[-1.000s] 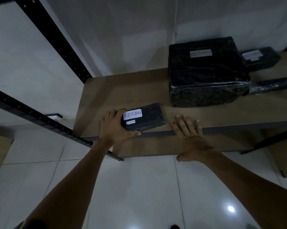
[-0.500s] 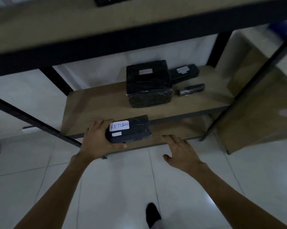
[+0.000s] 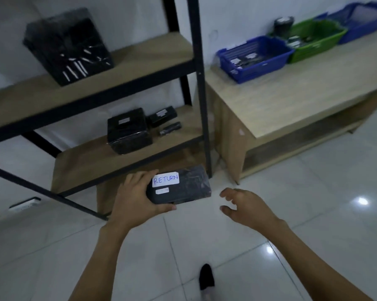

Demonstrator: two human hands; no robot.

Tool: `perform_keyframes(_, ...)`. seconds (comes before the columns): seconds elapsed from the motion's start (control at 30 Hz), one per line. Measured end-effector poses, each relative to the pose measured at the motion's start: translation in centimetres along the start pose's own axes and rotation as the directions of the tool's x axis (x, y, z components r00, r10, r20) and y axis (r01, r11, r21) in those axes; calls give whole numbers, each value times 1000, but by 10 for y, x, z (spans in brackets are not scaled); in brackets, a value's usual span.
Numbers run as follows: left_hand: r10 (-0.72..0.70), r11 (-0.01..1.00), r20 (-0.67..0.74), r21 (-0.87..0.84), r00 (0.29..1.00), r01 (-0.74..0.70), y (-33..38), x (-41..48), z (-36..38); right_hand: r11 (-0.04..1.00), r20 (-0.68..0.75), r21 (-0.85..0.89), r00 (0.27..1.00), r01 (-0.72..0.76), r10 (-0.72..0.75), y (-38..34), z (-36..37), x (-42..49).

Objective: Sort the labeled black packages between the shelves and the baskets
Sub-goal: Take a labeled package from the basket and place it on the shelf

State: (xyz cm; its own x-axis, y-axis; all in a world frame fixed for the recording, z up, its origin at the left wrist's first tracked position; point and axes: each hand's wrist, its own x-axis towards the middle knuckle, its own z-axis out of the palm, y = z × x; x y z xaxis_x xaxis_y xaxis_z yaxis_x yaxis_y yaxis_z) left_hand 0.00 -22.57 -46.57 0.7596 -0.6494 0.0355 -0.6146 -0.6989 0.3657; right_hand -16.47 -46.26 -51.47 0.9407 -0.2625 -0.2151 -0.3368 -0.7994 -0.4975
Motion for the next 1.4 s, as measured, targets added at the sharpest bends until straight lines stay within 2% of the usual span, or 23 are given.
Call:
perform_keyframes(0.13, 59, 995, 11, -75, 998, -58, 79, 7, -8, 996, 19, -11, 996, -85, 85, 38, -44, -48)
perform_keyframes(0.33, 211, 968, -6, -136, 977, -210, 172, 43, -1, 976, -52, 3, 974, -219, 219, 101, -98, -94)
perform_keyframes(0.47, 309, 940, -36, -142, 950, -311, 240, 74, 17, 957, -117, 34, 950, -289, 291, 150, -131, -115)
perform_keyframes(0.67, 393, 905, 3, -178, 920, -386, 343, 123, 58, 930, -165, 79, 915, -360, 368, 244, -179, -133)
perform_keyframes(0.87, 378, 919, 8, -123, 926, -375, 450, 173, 118, 947, -187, 65, 928, -315, 321, 361, -232, -136)
perform_keyframes(1.1, 318, 942, 41, -131, 947, -310, 572, 229, 170, 969, -106, -41, 965, -245, 239, 477, -308, -139)
perform_keyframes(1.4, 293, 950, -8, -108, 956, -292, 666, 330, 219, 974, -164, -139, 974, -180, 157, 596, -389, -79)
